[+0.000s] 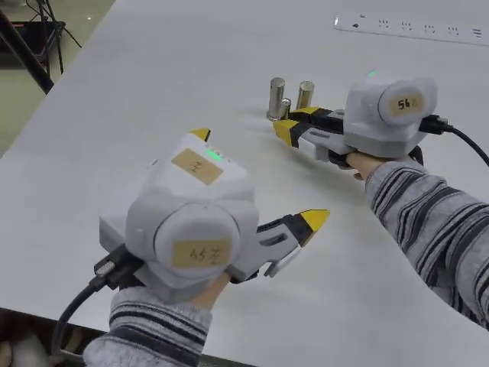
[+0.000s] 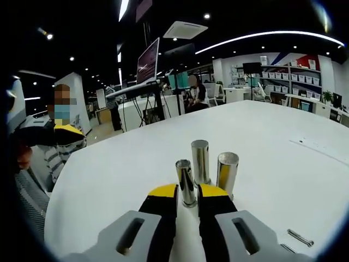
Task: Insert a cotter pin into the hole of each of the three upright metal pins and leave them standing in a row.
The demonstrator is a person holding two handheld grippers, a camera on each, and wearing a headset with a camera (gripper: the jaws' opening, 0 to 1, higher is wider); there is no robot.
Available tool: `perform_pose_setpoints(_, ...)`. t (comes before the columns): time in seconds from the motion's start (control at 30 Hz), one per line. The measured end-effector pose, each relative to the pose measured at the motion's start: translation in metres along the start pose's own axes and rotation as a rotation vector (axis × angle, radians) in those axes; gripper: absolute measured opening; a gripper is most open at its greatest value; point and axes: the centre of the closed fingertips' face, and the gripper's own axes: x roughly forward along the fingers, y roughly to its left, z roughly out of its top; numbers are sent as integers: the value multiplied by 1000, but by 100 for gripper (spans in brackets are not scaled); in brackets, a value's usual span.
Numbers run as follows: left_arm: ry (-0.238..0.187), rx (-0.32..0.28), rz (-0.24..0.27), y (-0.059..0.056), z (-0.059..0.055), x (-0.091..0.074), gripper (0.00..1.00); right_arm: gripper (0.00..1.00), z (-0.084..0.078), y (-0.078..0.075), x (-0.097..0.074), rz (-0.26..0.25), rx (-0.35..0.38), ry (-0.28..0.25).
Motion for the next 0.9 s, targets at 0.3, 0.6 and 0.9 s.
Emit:
perform_pose_setpoints(0.3, 1, -3, -2, 0, 0, -1, 92, 5, -1, 4, 1, -25, -9, -6)
perform_pose_setpoints(0.6, -4, -6, 1, 2, 2, -2, 92, 4, 1, 3, -2, -97, -74, -1)
perform_pose_setpoints(0.9, -19, -19, -13, -1, 5, -2, 92, 4, 8, 5, -19, -153, -94, -17)
